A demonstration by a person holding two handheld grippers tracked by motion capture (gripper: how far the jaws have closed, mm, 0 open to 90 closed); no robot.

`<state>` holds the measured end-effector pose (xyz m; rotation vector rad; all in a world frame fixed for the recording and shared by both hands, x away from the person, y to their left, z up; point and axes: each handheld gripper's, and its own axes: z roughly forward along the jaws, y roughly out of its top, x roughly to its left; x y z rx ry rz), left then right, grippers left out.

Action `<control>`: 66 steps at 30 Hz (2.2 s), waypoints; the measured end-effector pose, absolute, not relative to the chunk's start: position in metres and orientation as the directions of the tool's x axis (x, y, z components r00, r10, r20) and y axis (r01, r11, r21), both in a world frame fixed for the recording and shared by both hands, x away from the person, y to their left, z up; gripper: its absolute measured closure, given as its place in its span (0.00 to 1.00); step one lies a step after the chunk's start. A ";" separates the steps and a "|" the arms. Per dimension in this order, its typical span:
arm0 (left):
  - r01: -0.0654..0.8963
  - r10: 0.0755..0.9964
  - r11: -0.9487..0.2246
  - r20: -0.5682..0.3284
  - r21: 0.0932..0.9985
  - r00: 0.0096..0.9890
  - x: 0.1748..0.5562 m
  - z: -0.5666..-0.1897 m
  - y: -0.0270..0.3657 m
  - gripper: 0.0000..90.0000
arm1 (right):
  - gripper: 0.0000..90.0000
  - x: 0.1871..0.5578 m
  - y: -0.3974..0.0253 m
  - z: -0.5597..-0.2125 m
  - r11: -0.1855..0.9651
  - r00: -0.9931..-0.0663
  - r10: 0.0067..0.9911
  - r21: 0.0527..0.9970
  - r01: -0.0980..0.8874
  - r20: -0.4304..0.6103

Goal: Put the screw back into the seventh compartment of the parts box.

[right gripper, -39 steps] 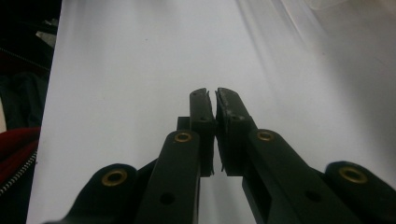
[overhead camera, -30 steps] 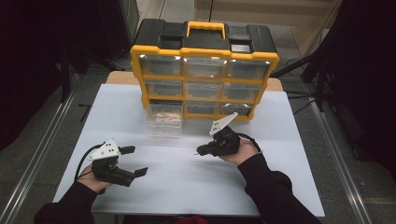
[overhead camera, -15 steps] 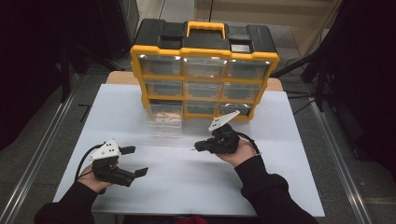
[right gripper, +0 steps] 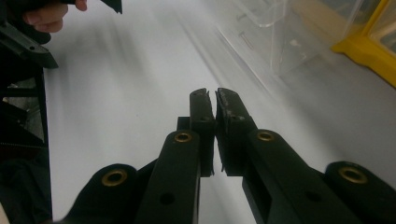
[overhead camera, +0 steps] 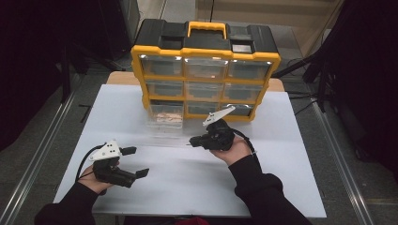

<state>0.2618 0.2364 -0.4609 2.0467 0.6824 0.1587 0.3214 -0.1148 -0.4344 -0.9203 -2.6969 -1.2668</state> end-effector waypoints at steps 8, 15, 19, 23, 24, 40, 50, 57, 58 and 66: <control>0.402 0.528 -0.402 -0.151 0.823 0.836 0.262 -0.461 0.237 0.06 | 0.97 0.326 -0.106 -0.425 0.483 -0.821 0.504 0.700 0.526 0.269; 0.403 0.526 -0.400 -0.154 0.823 0.836 0.262 -0.462 0.237 0.06 | 0.97 0.331 -0.103 -0.416 0.481 -0.818 0.512 0.701 0.527 0.263; 0.404 0.529 -0.401 -0.152 0.822 0.835 0.262 -0.461 0.237 0.06 | 0.97 0.333 -0.103 -0.412 0.474 -0.816 0.514 0.706 0.527 0.264; 0.403 0.527 -0.402 -0.152 0.822 0.836 0.262 -0.461 0.237 0.06 | 0.97 0.335 -0.102 -0.408 0.461 -0.815 0.514 0.715 0.526 0.267; 0.404 0.529 -0.399 -0.153 0.823 0.835 0.262 -0.461 0.237 0.06 | 0.97 0.336 -0.101 -0.407 0.459 -0.815 0.514 0.717 0.524 0.267; 0.409 0.528 -0.400 -0.158 0.821 0.835 0.263 -0.461 0.237 0.06 | 0.97 0.349 -0.092 -0.390 0.450 -0.809 0.531 0.727 0.519 0.250; 0.404 0.529 -0.398 -0.154 0.824 0.835 0.262 -0.461 0.237 0.06 | 0.97 0.362 -0.084 -0.382 0.444 -0.802 0.550 0.731 0.517 0.234; 0.403 0.526 -0.398 -0.155 0.824 0.836 0.263 -0.462 0.237 0.06 | 0.97 0.371 -0.075 -0.379 0.430 -0.793 0.565 0.738 0.520 0.229; 0.403 0.527 -0.397 -0.155 0.824 0.836 0.263 -0.462 0.237 0.06 | 0.97 0.373 -0.073 -0.379 0.429 -0.791 0.567 0.739 0.520 0.228; 0.404 0.528 -0.392 -0.158 0.826 0.835 0.262 -0.461 0.237 0.06 | 0.97 0.382 -0.067 -0.379 0.425 -0.780 0.587 0.738 0.524 0.215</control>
